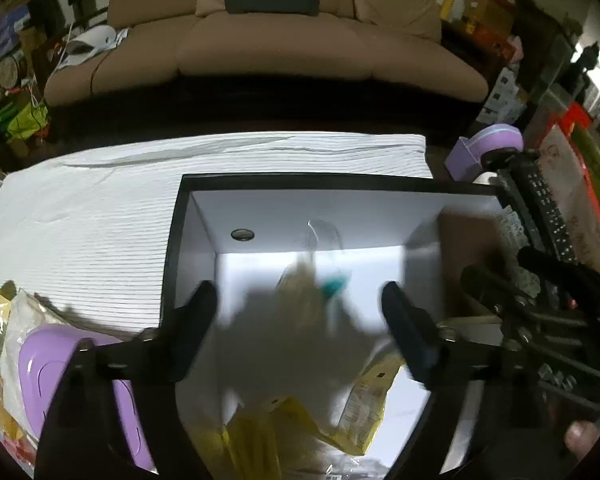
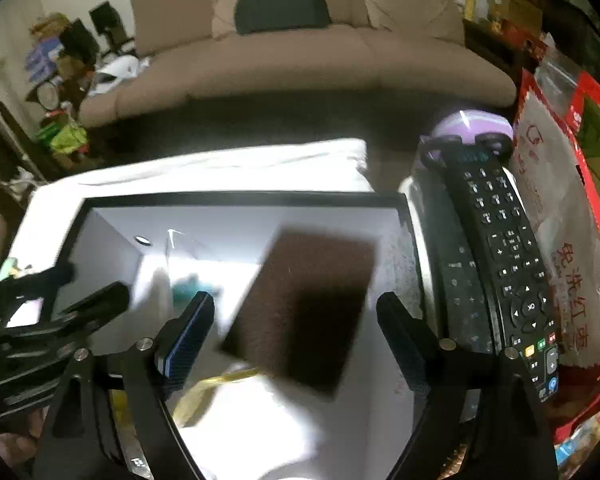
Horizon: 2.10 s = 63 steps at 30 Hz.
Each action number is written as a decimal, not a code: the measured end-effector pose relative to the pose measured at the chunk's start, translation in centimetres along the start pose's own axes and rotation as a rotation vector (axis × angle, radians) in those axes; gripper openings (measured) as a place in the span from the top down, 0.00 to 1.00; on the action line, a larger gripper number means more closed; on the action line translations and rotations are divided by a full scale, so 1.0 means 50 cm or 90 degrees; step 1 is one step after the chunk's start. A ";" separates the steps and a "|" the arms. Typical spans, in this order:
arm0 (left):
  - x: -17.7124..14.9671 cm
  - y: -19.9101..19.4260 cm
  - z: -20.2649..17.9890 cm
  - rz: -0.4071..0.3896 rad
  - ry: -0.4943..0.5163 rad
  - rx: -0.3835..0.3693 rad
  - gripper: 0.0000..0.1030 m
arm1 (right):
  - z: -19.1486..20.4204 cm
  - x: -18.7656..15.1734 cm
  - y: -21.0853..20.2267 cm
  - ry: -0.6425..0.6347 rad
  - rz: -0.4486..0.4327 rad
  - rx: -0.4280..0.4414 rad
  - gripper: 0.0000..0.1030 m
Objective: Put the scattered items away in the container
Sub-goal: 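Carry the sponge and the hook into the black box and open both grippers, then withdraw both grippers from the box back over the table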
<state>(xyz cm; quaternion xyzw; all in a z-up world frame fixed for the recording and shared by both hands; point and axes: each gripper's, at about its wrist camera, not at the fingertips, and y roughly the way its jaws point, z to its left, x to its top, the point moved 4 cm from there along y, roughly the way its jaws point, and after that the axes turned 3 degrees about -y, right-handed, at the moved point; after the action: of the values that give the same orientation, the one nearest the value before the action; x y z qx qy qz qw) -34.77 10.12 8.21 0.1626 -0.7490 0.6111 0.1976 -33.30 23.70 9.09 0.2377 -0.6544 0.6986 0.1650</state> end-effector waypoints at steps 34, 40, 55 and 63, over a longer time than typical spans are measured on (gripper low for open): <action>-0.443 -0.444 0.605 -0.155 -0.206 0.002 0.00 | 0.410 -0.275 -0.350 -0.067 -0.091 0.273 0.12; -0.487 -0.420 0.679 -0.151 -0.228 0.019 0.00 | 0.539 -0.335 -0.293 -0.096 -0.066 0.305 0.12; -0.484 -0.423 0.808 -0.165 -0.256 0.056 0.00 | 0.680 -0.367 -0.106 -0.051 -0.042 0.287 0.35; -0.479 -0.403 0.819 -0.159 -0.247 0.077 0.00 | 0.665 -0.373 -0.067 -0.019 -0.019 0.290 0.34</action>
<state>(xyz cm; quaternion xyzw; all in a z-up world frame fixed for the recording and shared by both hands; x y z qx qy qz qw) -8.15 -33.96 6.31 0.3798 -0.7090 0.5831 0.1142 -12.10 -7.50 2.68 0.2886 -0.4783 0.8224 0.1080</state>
